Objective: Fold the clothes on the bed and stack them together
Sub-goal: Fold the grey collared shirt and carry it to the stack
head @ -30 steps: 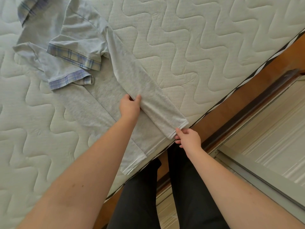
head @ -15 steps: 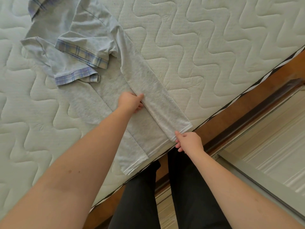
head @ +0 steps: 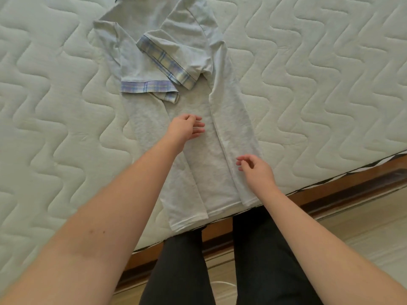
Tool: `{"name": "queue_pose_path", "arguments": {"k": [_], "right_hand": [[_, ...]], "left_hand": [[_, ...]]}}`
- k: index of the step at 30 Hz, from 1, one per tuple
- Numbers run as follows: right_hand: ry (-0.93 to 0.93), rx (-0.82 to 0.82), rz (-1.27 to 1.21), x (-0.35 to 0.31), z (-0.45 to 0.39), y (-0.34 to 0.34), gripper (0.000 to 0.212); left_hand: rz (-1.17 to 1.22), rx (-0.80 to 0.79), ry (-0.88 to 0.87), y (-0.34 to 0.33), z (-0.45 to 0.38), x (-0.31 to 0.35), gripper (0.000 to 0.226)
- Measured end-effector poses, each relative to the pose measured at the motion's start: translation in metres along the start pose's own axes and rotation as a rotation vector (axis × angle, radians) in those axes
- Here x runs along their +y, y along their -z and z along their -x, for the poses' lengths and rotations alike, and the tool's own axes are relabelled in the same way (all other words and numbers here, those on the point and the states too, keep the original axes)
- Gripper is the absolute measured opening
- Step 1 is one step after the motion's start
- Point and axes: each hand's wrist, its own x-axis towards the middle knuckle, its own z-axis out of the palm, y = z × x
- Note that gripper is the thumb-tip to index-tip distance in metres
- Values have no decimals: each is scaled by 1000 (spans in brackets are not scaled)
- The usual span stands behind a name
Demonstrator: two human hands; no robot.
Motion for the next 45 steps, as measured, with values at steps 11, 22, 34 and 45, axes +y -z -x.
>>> {"name": "queue_pose_path", "arguments": {"k": [11,22,34,45], "right_hand": [[102,-34,315,-38,-87,59,45],[49,-263,657,-23,-93,66,26],[57,-159,617,0,-64,67,15],[-101,-327,714,43,-30,80,29]], "left_hand": [[-194,66,47,-67,2,-21,28],[-248,343,20,-73,14,-53,25],[-311,240,63,-111,76,-125,24],[-399,157,117,-113,100,-170,23]]}}
